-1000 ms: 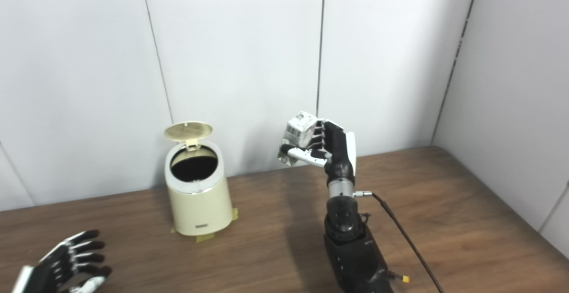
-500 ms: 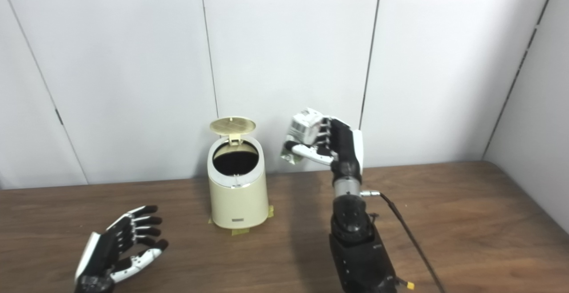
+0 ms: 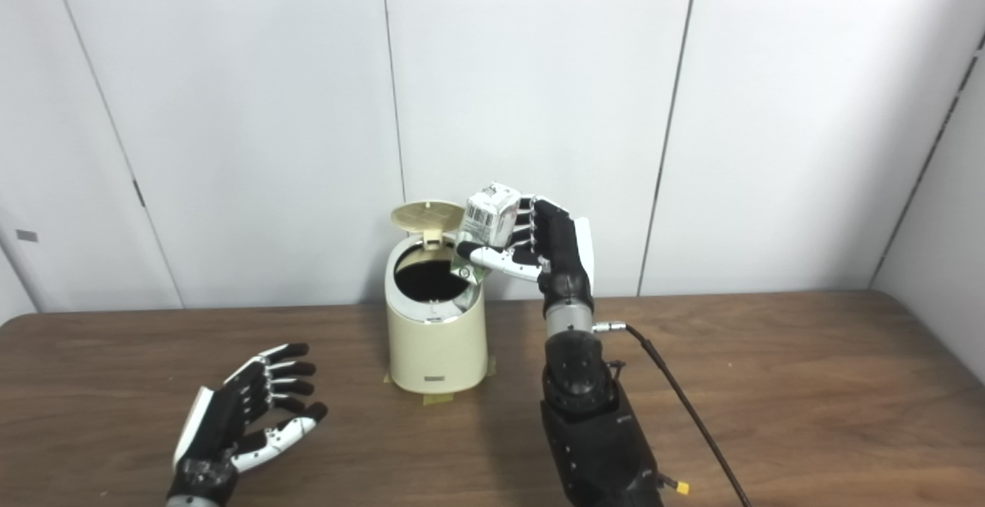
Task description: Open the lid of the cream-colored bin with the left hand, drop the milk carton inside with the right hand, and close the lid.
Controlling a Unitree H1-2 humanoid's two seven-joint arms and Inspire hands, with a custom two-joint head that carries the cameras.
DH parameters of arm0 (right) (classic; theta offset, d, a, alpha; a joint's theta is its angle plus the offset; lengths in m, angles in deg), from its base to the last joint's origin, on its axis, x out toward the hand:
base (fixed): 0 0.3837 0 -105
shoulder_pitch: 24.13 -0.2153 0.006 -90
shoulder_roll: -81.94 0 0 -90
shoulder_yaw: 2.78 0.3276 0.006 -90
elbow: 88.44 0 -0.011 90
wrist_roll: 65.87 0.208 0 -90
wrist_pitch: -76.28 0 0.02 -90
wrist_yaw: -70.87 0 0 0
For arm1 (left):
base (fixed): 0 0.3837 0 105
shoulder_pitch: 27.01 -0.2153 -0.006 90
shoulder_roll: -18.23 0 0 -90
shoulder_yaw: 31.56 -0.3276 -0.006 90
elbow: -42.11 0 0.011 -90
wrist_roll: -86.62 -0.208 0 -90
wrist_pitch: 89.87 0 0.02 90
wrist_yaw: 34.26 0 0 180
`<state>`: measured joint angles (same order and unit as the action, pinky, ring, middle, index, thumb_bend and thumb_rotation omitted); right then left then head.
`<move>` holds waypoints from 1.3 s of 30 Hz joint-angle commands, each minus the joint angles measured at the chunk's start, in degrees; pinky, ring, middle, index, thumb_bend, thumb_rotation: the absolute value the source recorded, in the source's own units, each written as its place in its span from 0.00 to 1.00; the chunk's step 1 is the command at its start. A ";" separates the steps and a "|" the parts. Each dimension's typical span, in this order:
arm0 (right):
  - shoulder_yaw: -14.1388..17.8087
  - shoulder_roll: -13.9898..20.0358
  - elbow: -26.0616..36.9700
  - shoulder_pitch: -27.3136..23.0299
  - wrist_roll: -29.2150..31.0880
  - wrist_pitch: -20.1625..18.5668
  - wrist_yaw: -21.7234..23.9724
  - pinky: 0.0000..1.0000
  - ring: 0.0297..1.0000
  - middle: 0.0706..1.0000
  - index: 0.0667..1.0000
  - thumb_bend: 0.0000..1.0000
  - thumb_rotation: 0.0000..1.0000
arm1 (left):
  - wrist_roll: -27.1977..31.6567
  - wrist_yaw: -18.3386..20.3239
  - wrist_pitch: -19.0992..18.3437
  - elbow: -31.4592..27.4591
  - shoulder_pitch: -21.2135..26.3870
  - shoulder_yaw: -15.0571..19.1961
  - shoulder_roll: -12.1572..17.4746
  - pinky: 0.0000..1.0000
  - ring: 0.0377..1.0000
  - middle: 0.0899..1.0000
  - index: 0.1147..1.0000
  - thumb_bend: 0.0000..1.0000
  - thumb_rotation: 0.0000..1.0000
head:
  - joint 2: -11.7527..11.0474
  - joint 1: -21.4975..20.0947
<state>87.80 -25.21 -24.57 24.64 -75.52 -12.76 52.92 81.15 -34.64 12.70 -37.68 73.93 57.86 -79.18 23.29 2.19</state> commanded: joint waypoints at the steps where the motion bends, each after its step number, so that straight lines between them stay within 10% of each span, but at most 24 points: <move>1: -0.61 -0.42 1.75 -4.73 -1.05 1.32 -0.43 0.31 0.38 0.44 0.50 0.52 0.00 | -1.36 -0.99 1.44 1.53 -1.87 -1.34 -2.30 0.56 0.62 0.67 0.73 0.63 0.05 | 0.02 0.08; 22: -3.41 -1.98 -0.43 -4.54 -3.50 1.64 -0.01 0.31 0.38 0.45 0.49 0.52 0.00 | -1.99 -1.90 1.11 1.53 -1.51 -1.99 -2.96 0.56 0.61 0.66 0.72 0.63 0.08 | 1.51 2.29; 39: -7.01 -0.92 -11.30 -8.13 -8.29 11.61 -2.24 0.32 0.40 0.45 0.49 0.52 0.00 | -2.49 -2.51 0.26 0.29 -1.72 -2.51 -3.38 0.54 0.61 0.65 0.71 0.63 0.06 | 2.32 3.12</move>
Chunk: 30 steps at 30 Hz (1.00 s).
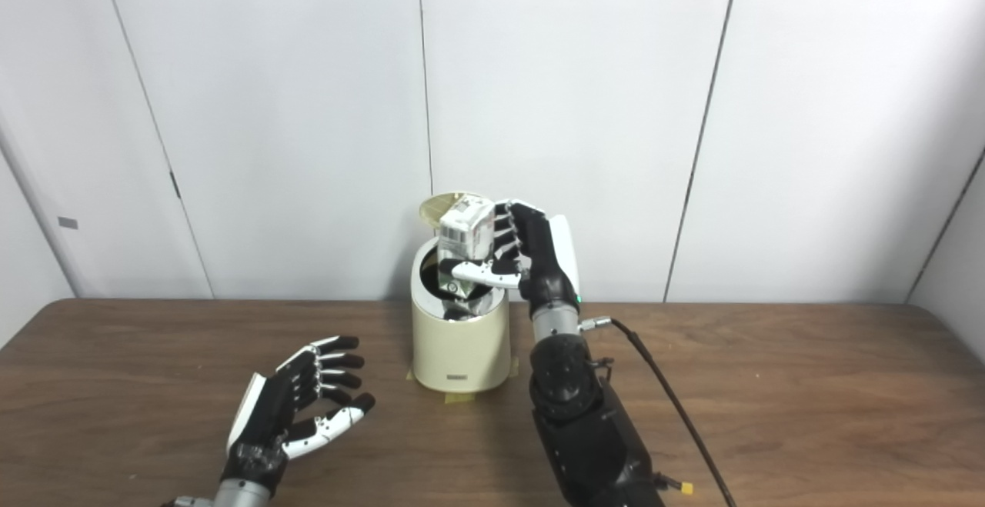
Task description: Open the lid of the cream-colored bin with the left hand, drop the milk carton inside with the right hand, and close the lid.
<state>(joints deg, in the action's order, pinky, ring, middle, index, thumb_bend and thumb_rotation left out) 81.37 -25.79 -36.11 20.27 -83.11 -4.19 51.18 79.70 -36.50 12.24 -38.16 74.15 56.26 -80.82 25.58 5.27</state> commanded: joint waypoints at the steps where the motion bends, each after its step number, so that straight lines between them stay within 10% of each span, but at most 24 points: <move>1: -0.73 -0.28 -0.40 -3.95 -0.99 3.41 -0.80 0.32 0.40 0.46 0.49 0.52 0.00 | -1.15 -0.67 0.78 0.78 -1.96 -0.92 -1.72 0.55 0.61 0.65 0.71 0.63 0.07 | 0.03 0.04; 30: -6.99 4.44 -6.23 -3.99 -7.29 9.81 -0.20 0.36 0.42 0.45 0.46 0.52 0.00 | -1.01 -0.61 0.17 0.05 -2.11 -0.89 -2.54 0.54 0.61 0.65 0.70 0.64 0.06 | 1.19 0.71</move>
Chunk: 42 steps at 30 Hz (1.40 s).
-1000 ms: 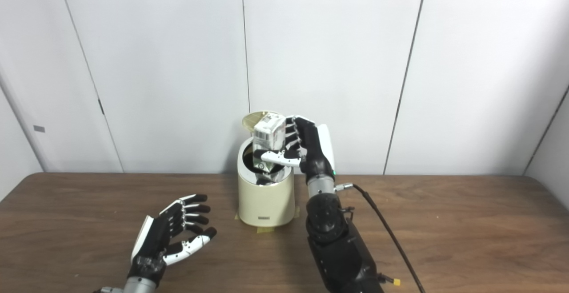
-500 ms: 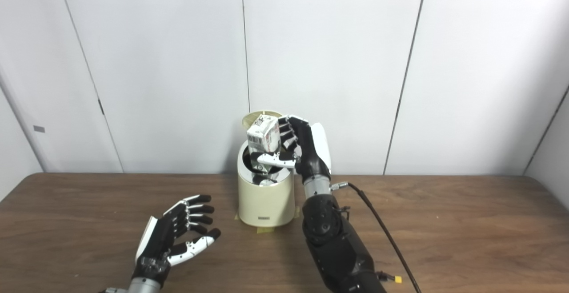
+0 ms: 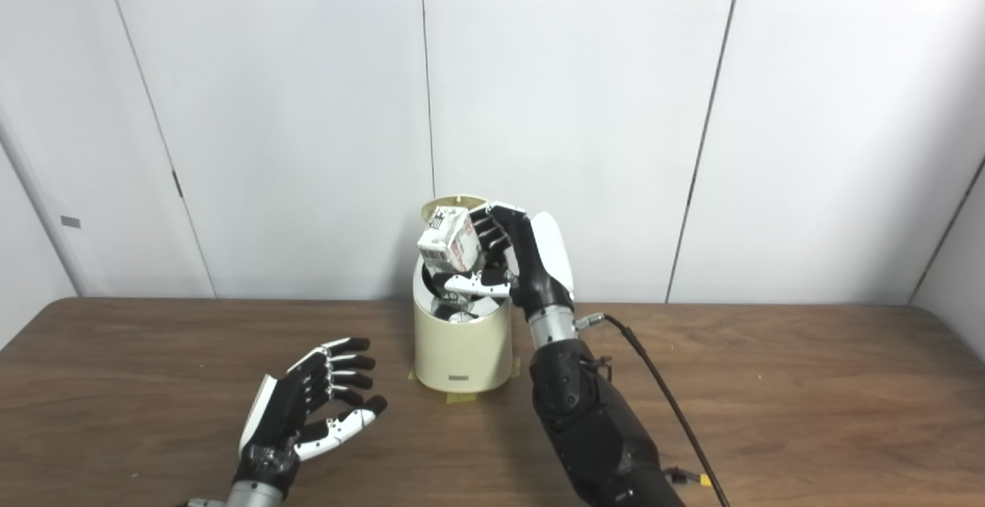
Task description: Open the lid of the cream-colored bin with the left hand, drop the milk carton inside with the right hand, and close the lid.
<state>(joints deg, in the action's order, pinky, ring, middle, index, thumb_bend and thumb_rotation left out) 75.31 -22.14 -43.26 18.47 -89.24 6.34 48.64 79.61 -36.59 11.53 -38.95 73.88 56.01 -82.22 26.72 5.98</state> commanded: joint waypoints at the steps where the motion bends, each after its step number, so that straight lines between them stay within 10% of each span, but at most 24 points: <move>1: -1.45 1.19 1.11 -2.22 -1.80 -1.72 3.00 0.38 0.42 0.46 0.47 0.52 0.00 | -0.89 -0.49 0.79 0.78 -1.84 -0.64 -1.16 0.54 0.61 0.65 0.70 0.64 0.06 | 0.11 0.07; 3: -2.23 1.85 1.30 -2.28 -2.47 -3.55 4.20 0.44 0.50 0.47 0.46 0.53 0.00 | -1.09 -0.49 0.60 0.55 -1.88 -0.71 -1.15 0.54 0.60 0.65 0.70 0.63 0.06 | 0.17 0.13; 5: -2.74 2.28 1.59 -2.21 -2.87 -4.90 4.88 0.48 0.58 0.62 0.61 0.80 0.00 | -1.37 -0.61 0.50 0.48 -1.91 -0.73 -1.11 0.53 0.60 0.65 0.70 0.63 0.06 | 0.24 0.13; 7: -2.93 2.48 2.14 -2.02 -3.09 -5.77 5.32 0.48 0.60 0.66 0.65 0.86 0.00 | -1.48 -0.64 0.49 0.47 -1.93 -0.71 -1.04 0.54 0.61 0.65 0.70 0.64 0.06 | 0.26 0.04; 42: -1.72 2.41 11.60 2.14 -4.10 -8.77 7.26 0.43 0.54 0.62 0.62 0.80 0.00 | -0.78 0.21 0.80 1.31 -1.66 -0.44 -0.15 0.54 0.60 0.65 0.70 0.63 0.04 | 0.23 -0.95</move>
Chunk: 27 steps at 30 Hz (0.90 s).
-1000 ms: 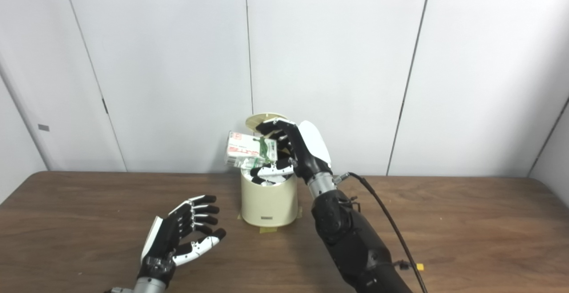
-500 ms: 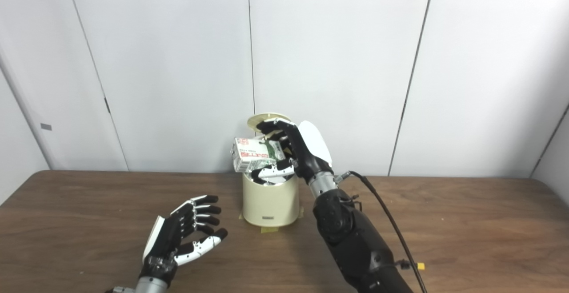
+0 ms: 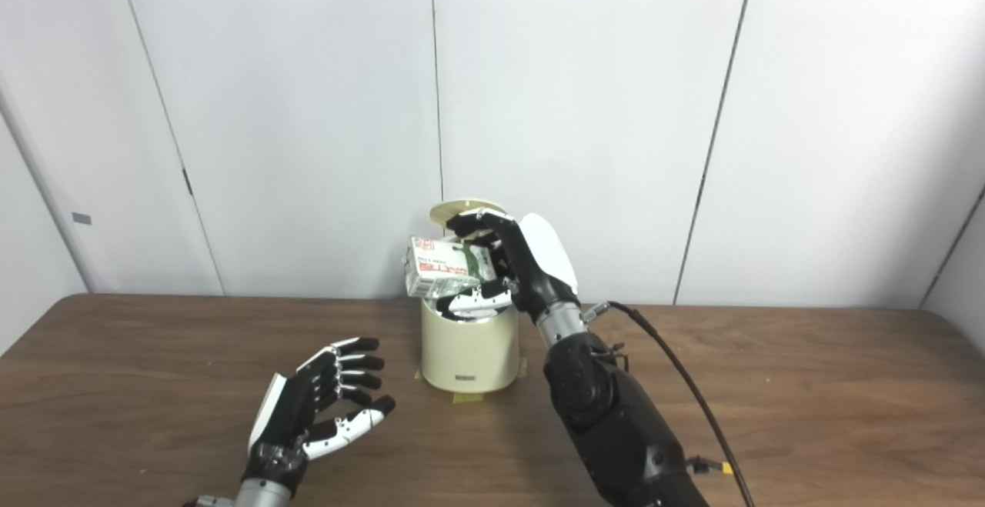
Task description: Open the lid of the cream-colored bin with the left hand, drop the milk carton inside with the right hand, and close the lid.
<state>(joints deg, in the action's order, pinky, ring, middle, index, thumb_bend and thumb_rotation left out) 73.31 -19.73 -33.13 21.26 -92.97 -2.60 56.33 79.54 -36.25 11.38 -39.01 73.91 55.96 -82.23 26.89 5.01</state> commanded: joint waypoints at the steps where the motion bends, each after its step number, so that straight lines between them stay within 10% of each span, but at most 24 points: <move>1: -0.03 0.17 1.89 -0.42 -1.36 0.40 -1.31 0.43 0.54 0.61 0.62 0.79 0.00 | -0.68 -0.10 0.93 1.37 -1.66 -0.38 -0.17 0.54 0.60 0.65 0.70 0.63 0.04 | 0.04 0.05; 10: -3.48 2.46 4.65 1.85 -14.17 0.39 -13.03 0.52 0.60 0.64 0.60 0.73 0.00 | -0.86 0.01 1.05 1.30 -1.66 -0.47 0.01 0.56 0.61 0.65 0.70 0.63 0.05 | -0.04 -0.22; 27: -4.35 3.45 9.60 4.24 -17.09 -1.30 -11.54 0.49 0.58 0.64 0.59 0.74 0.00 | -0.60 0.20 1.19 1.12 -1.82 -0.54 0.23 0.55 0.61 0.65 0.70 0.63 0.03 | 0.39 -0.46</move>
<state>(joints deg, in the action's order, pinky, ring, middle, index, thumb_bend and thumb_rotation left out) 69.03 -16.66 -25.25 26.94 -109.96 -4.28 44.26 79.86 -36.08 11.38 -39.01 73.90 55.89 -82.00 27.25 4.48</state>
